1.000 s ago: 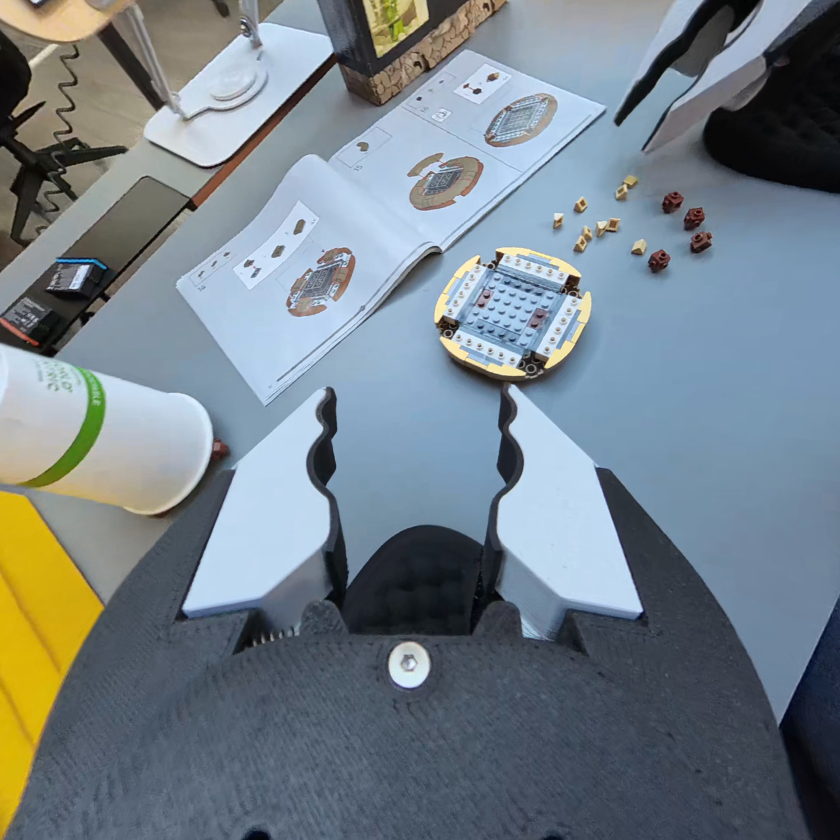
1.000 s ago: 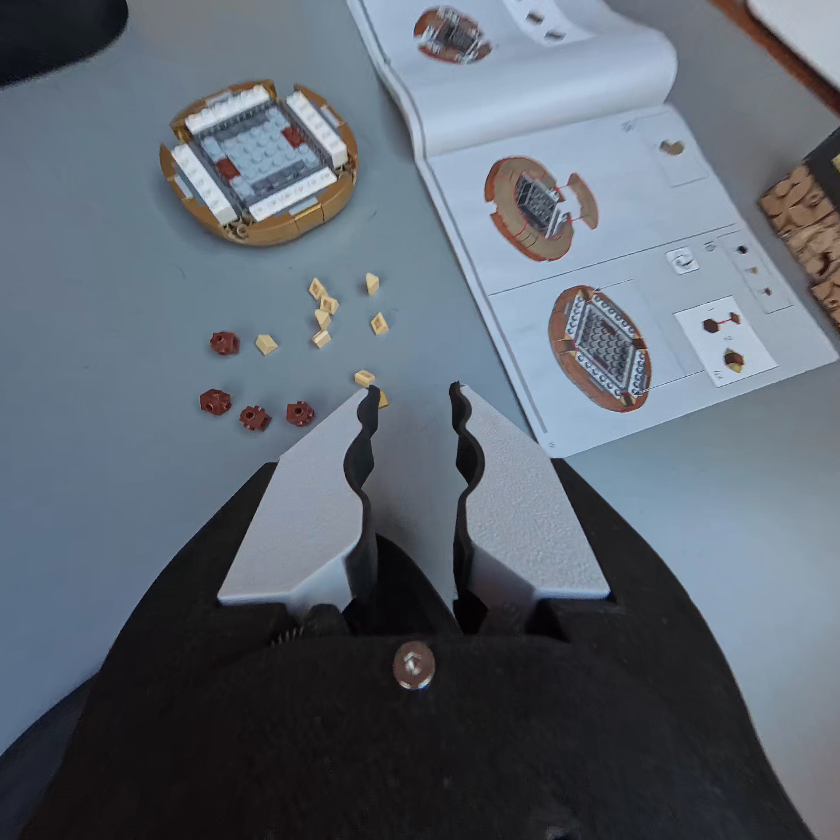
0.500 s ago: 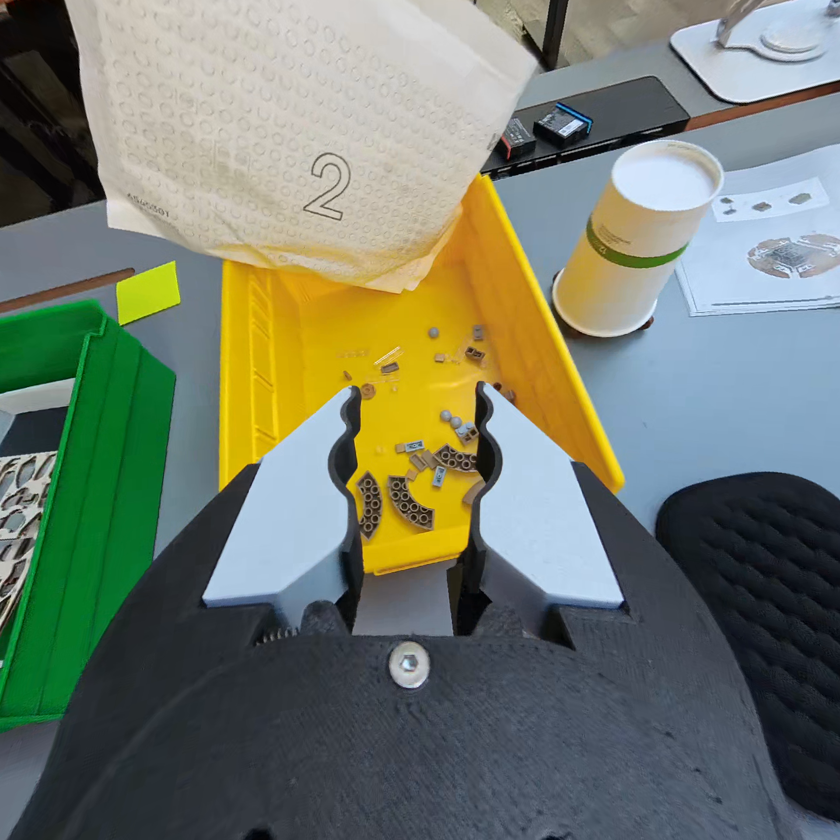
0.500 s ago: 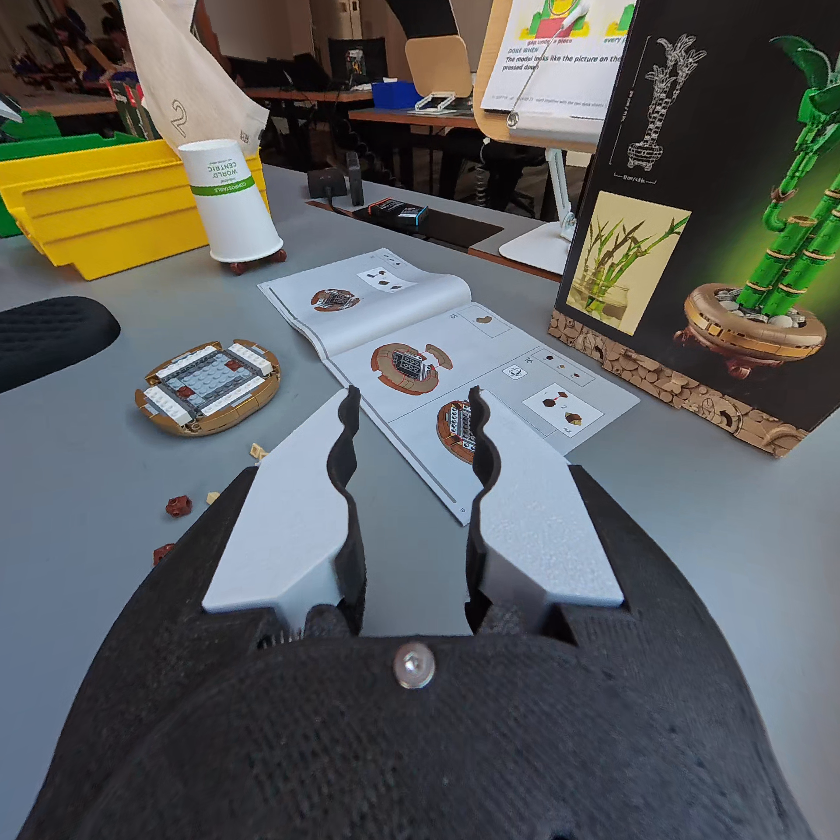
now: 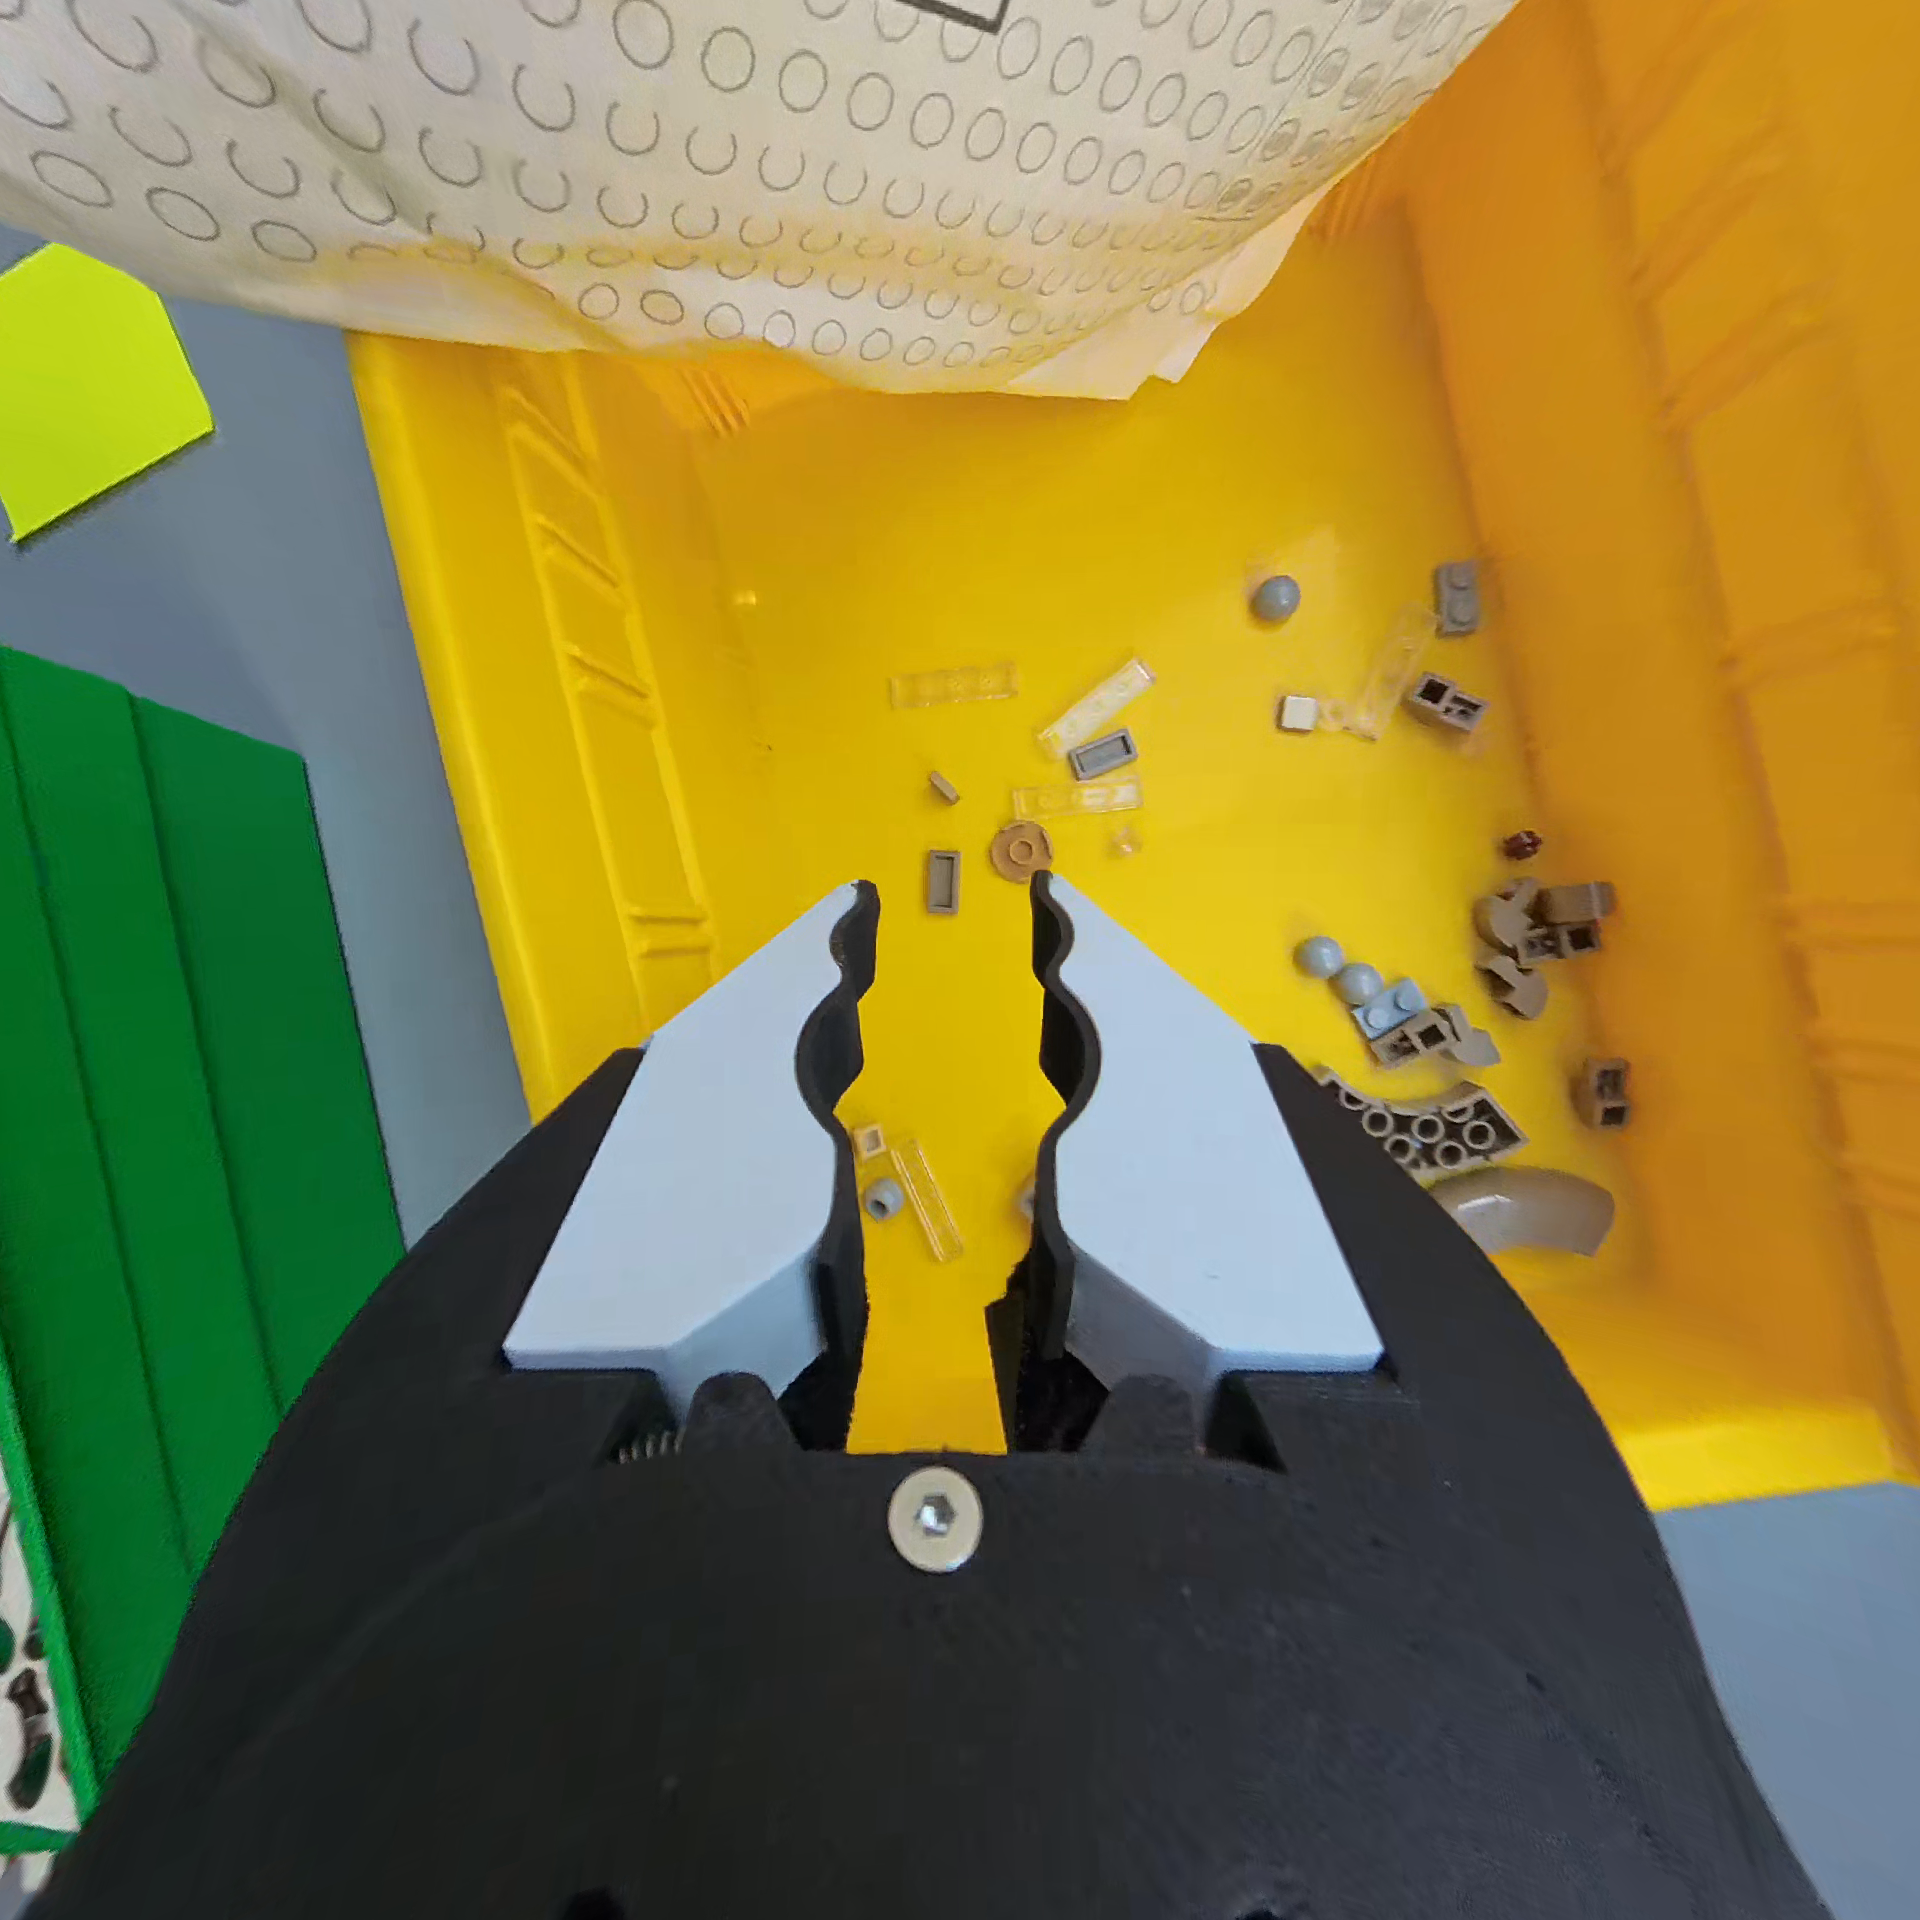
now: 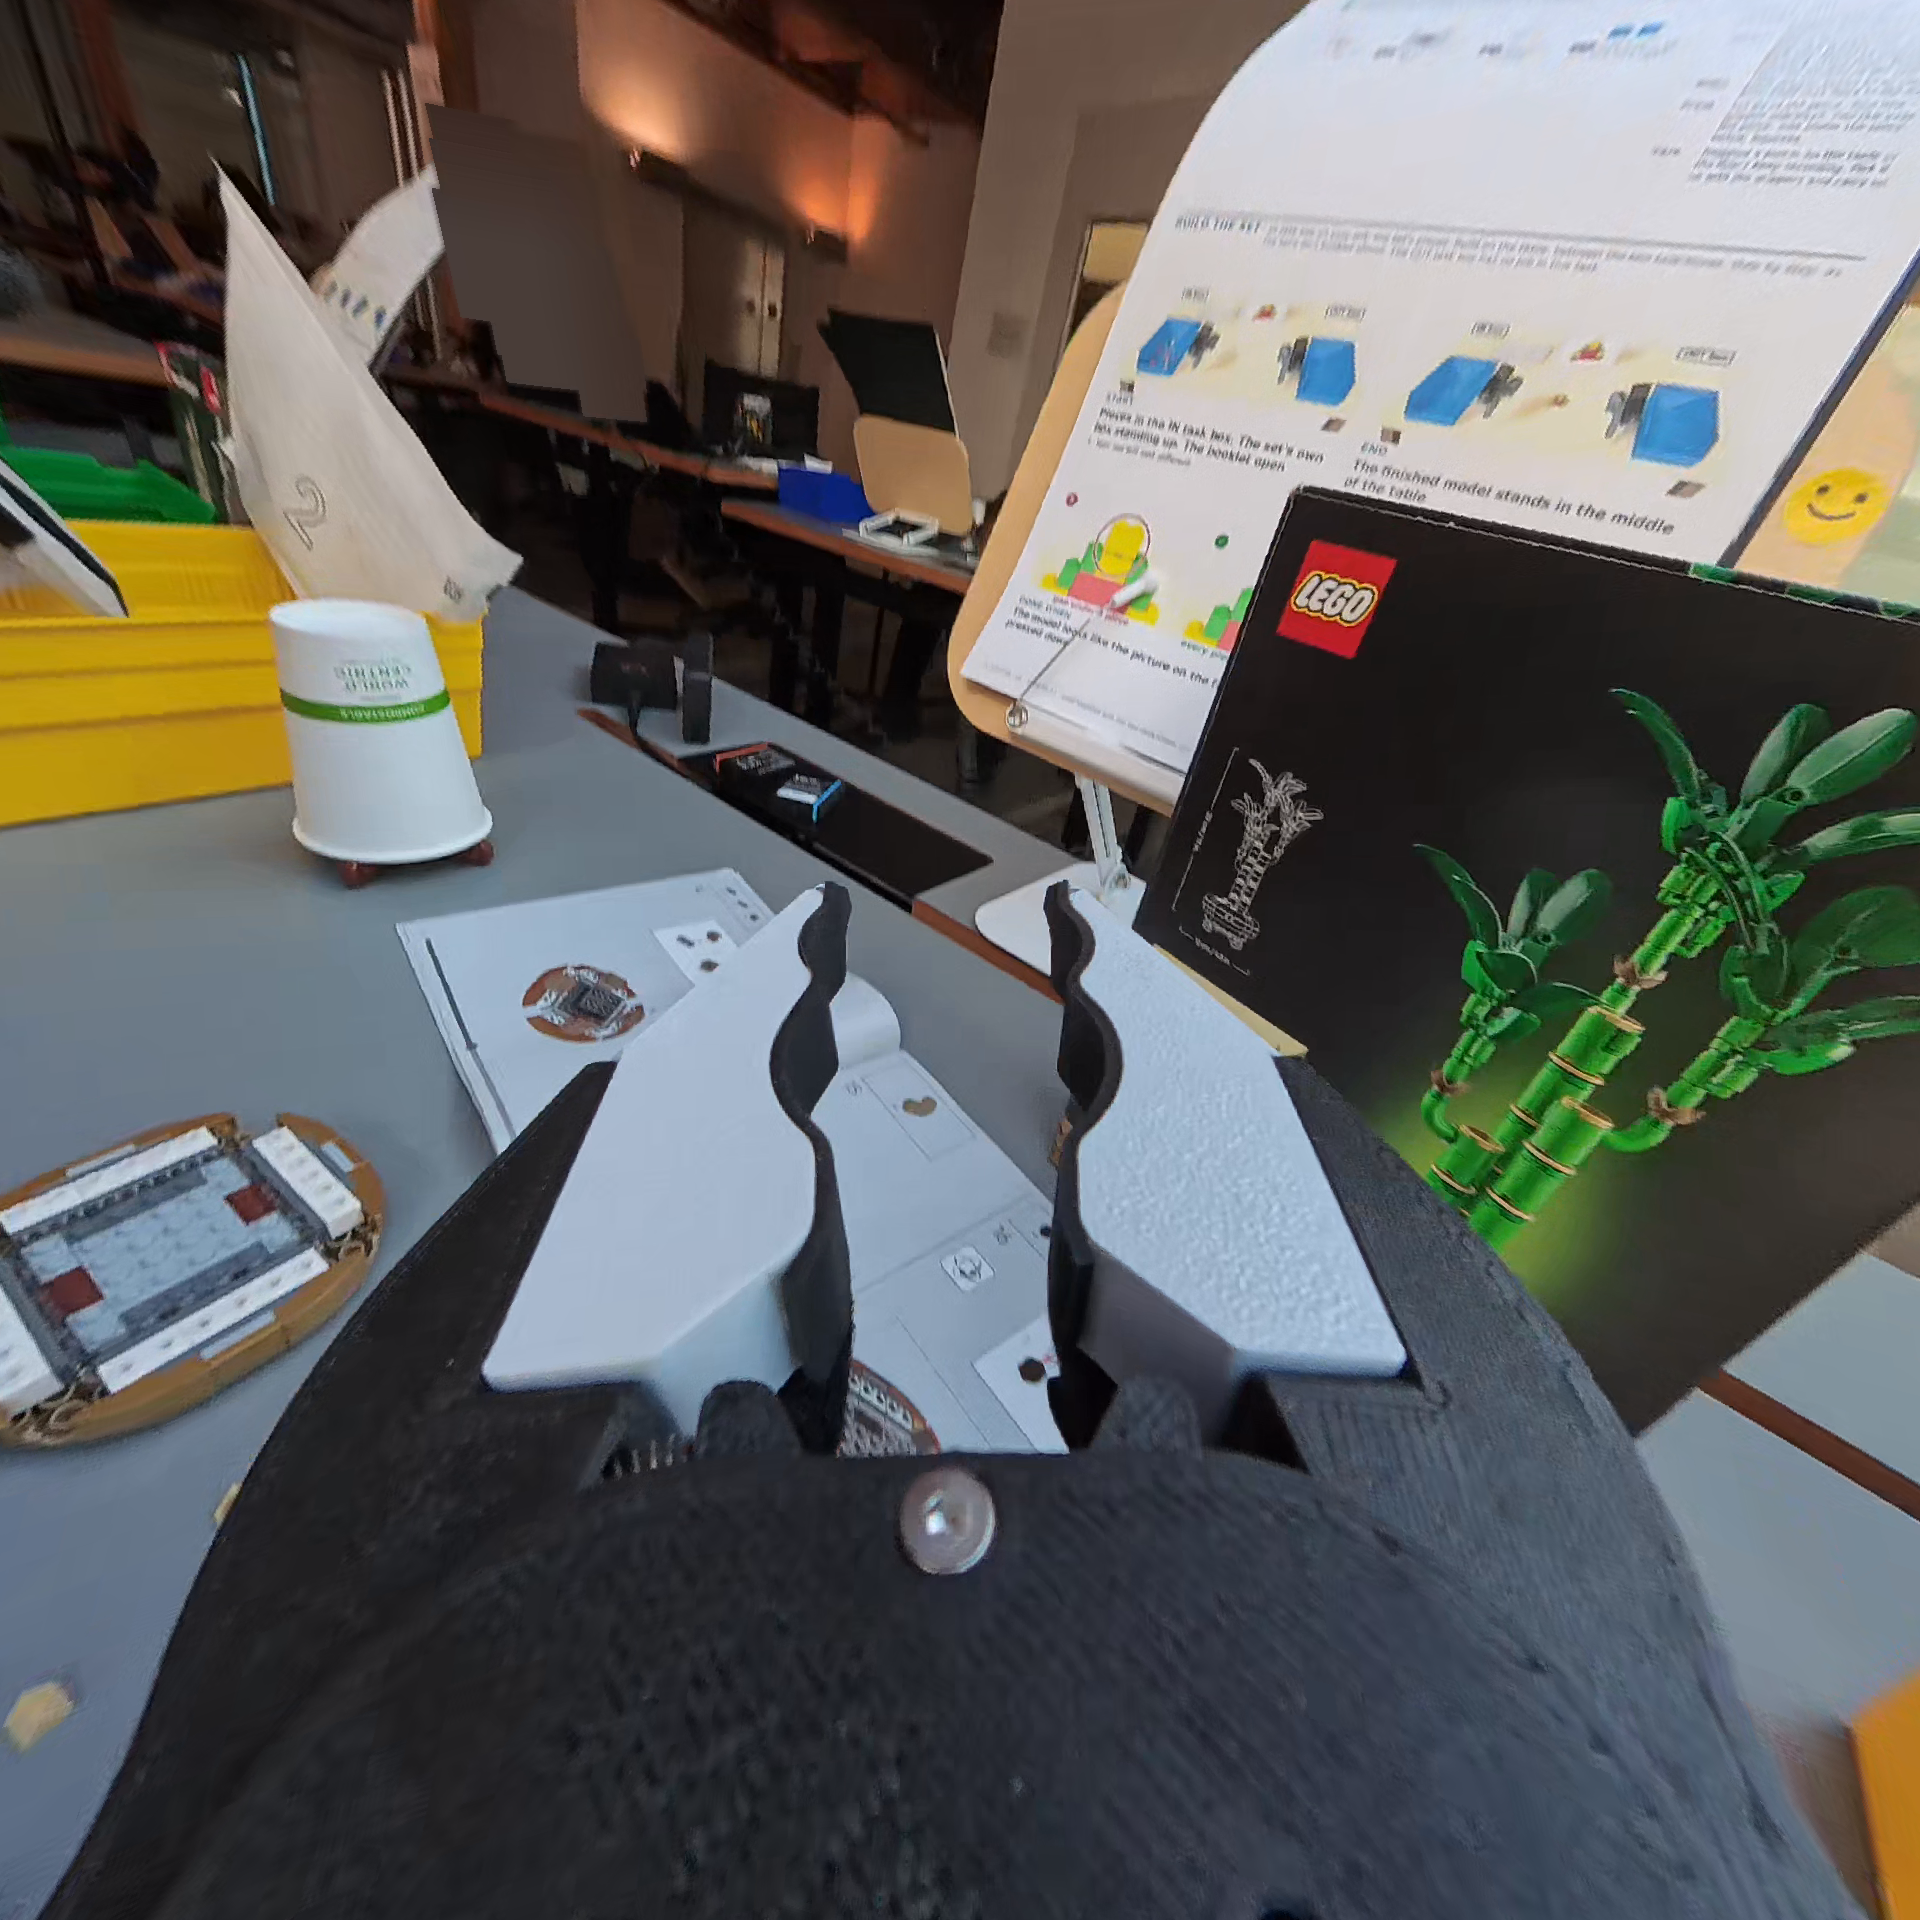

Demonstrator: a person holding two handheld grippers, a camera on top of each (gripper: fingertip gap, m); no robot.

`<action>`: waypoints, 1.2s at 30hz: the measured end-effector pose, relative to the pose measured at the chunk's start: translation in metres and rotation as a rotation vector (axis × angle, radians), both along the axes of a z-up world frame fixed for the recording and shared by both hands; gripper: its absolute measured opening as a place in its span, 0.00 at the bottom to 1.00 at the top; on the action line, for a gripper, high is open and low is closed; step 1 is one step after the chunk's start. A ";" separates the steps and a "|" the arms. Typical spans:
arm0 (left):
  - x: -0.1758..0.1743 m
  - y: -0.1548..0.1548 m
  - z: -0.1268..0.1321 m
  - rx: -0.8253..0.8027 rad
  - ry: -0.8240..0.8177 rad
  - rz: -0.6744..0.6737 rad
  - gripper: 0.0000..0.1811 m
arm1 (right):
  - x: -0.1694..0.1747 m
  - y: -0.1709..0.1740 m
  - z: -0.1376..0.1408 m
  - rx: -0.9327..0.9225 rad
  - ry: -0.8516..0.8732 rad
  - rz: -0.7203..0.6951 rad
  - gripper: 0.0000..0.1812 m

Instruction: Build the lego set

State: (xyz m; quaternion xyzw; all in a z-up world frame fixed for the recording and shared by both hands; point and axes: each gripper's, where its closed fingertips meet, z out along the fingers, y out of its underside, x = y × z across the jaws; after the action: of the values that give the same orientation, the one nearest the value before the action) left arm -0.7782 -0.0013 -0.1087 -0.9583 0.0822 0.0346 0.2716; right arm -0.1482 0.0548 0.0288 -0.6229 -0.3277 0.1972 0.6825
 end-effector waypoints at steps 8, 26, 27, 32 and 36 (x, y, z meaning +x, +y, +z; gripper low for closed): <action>-0.004 0.019 -0.027 -0.136 0.311 -0.353 0.20 | -0.007 -0.001 -0.039 0.108 0.021 -0.021 0.19; -0.002 0.032 -0.047 -0.349 0.348 -0.617 0.14 | -0.017 -0.006 -0.044 0.076 -0.006 0.026 0.19; -0.003 0.032 -0.048 -0.356 0.352 -0.623 0.14 | -0.017 -0.006 -0.044 0.076 -0.007 0.024 0.19; -0.004 0.029 -0.052 -0.408 0.353 -0.639 0.12 | -0.016 -0.004 -0.046 0.067 -0.006 0.024 0.19; -0.004 0.029 -0.052 -0.412 0.343 -0.639 0.11 | -0.019 -0.004 -0.049 0.062 -0.023 0.028 0.19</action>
State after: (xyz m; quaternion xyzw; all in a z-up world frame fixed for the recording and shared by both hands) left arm -0.7818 0.0276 -0.1609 -0.8993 0.4245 0.0905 0.0536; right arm -0.1668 0.0507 -0.0200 -0.5988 -0.3501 0.1893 0.6950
